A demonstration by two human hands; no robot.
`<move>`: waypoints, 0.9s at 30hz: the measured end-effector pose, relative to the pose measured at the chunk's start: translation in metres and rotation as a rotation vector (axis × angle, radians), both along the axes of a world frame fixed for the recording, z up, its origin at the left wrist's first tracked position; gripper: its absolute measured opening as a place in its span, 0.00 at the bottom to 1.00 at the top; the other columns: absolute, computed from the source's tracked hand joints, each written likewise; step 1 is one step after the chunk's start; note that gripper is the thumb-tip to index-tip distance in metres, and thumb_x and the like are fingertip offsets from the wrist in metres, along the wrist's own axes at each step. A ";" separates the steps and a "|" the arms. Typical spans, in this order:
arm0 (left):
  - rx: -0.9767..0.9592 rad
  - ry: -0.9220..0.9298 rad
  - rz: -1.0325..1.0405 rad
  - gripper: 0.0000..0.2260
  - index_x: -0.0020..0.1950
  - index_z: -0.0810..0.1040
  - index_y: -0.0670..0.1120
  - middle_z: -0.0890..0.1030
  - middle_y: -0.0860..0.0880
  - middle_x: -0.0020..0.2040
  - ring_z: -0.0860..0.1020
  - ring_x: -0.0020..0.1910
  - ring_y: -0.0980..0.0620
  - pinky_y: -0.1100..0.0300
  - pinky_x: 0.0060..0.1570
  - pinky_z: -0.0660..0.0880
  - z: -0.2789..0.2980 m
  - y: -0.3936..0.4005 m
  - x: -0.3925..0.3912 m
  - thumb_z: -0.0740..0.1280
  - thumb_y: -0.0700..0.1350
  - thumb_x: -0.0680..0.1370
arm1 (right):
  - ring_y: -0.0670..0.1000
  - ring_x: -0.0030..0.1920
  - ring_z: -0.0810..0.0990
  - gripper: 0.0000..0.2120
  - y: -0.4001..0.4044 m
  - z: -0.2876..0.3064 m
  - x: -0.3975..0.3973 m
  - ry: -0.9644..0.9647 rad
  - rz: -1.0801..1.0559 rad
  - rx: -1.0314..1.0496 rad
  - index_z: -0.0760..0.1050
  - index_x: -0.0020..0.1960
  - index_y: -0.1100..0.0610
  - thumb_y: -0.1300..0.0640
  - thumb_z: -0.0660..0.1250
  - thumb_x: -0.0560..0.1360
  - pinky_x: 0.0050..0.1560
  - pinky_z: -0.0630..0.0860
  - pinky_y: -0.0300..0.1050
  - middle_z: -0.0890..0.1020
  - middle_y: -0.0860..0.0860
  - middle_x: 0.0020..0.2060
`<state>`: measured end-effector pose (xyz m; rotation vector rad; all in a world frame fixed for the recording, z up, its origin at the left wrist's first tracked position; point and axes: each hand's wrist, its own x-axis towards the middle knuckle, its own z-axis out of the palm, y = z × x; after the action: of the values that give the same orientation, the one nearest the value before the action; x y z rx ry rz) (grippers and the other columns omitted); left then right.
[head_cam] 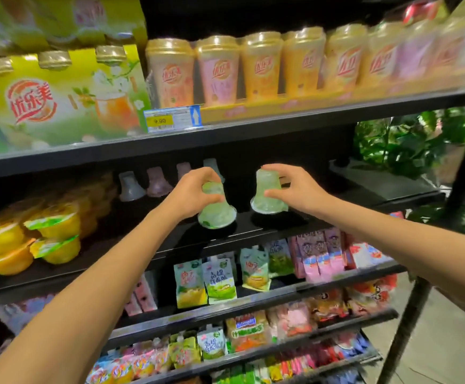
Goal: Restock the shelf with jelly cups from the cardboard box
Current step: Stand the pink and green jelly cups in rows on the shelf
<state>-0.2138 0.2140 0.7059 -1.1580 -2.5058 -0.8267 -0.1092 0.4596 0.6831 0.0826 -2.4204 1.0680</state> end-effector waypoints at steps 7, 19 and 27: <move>-0.060 -0.126 0.170 0.14 0.57 0.81 0.43 0.83 0.46 0.50 0.78 0.46 0.52 0.63 0.44 0.69 -0.018 0.074 -0.029 0.72 0.49 0.75 | 0.44 0.50 0.80 0.20 0.073 -0.026 -0.042 -0.103 -0.110 -0.030 0.78 0.59 0.57 0.54 0.78 0.69 0.48 0.77 0.34 0.81 0.47 0.51; 0.014 -0.131 0.181 0.14 0.58 0.75 0.43 0.78 0.49 0.54 0.78 0.54 0.50 0.60 0.52 0.72 -0.028 0.141 -0.054 0.72 0.39 0.75 | 0.48 0.60 0.76 0.29 0.128 -0.051 -0.092 -0.025 0.041 -0.099 0.72 0.71 0.48 0.59 0.76 0.72 0.55 0.72 0.39 0.76 0.48 0.66; 0.078 -0.140 0.152 0.12 0.55 0.73 0.49 0.77 0.54 0.61 0.76 0.58 0.55 0.61 0.56 0.71 -0.039 0.155 -0.069 0.71 0.40 0.75 | 0.53 0.69 0.73 0.30 0.130 -0.053 -0.114 -0.062 0.070 0.007 0.69 0.73 0.50 0.56 0.74 0.74 0.68 0.70 0.48 0.73 0.50 0.70</move>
<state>-0.2826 0.3685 0.6668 -0.9000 -2.6079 -0.9854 -0.2237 0.5899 0.6302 0.1389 -2.4931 1.1082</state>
